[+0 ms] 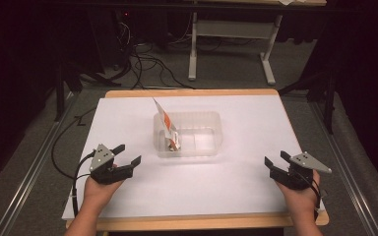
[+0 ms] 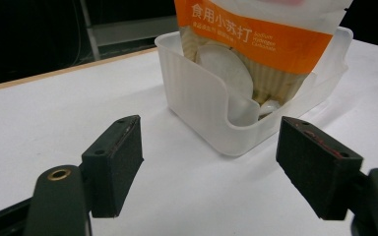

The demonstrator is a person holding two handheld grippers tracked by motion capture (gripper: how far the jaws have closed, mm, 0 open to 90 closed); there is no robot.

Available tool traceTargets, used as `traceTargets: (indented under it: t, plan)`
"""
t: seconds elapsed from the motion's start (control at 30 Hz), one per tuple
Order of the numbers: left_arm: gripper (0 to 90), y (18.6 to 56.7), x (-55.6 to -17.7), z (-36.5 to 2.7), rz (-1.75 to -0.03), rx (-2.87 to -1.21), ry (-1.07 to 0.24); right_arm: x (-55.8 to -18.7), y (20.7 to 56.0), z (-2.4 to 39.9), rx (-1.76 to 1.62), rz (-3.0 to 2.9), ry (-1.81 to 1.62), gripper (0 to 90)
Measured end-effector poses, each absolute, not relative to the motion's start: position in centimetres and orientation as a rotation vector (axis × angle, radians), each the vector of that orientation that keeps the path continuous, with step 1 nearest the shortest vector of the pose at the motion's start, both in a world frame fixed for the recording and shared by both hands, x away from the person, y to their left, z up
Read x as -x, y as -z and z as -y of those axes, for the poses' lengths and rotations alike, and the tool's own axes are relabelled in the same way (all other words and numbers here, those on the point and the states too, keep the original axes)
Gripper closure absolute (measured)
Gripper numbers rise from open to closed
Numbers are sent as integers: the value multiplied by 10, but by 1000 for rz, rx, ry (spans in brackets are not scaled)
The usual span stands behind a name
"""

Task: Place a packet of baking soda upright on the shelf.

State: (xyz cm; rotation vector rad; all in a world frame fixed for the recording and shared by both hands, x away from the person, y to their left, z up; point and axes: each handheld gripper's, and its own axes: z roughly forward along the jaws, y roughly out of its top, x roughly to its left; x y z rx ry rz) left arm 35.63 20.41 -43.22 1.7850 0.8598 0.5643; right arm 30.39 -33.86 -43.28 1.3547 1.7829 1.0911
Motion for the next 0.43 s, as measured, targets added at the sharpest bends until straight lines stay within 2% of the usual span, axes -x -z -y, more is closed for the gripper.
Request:
traceTargets:
  t: [0.43]
  plan:
    - [250,432,-357,-204,-842,-1791,-549,-302,434,334,-1348,-1801,-1080,333]
